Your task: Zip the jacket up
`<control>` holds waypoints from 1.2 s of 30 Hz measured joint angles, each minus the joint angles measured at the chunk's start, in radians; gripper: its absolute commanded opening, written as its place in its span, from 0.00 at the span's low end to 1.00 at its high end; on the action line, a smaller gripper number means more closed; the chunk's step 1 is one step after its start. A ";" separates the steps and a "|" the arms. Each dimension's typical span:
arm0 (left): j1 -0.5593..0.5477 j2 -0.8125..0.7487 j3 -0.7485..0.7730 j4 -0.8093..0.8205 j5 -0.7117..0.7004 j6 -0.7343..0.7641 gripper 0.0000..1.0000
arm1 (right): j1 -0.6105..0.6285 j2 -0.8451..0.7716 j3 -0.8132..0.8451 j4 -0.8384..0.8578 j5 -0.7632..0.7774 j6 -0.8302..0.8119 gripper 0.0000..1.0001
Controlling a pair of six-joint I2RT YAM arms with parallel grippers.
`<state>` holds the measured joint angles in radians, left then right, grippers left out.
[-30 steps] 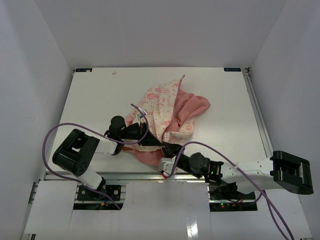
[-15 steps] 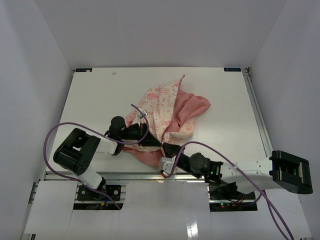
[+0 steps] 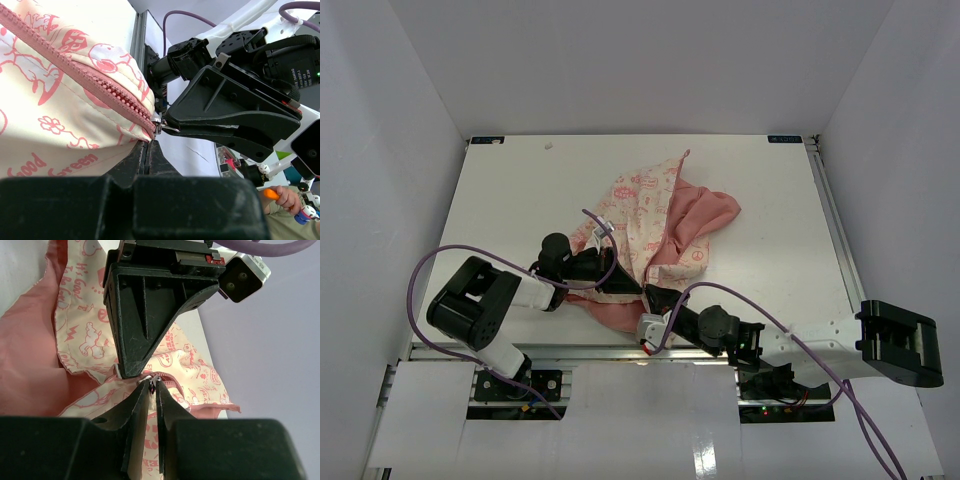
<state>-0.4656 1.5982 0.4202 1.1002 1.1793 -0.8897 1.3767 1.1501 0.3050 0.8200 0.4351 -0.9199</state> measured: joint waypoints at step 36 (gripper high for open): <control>0.019 -0.001 -0.025 0.093 -0.100 -0.035 0.00 | -0.232 0.080 0.102 -0.011 -0.202 0.273 0.08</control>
<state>-0.4463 1.5976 0.3955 1.1932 1.0793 -0.9251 1.1442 1.2304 0.4073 0.8092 0.2332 -0.6466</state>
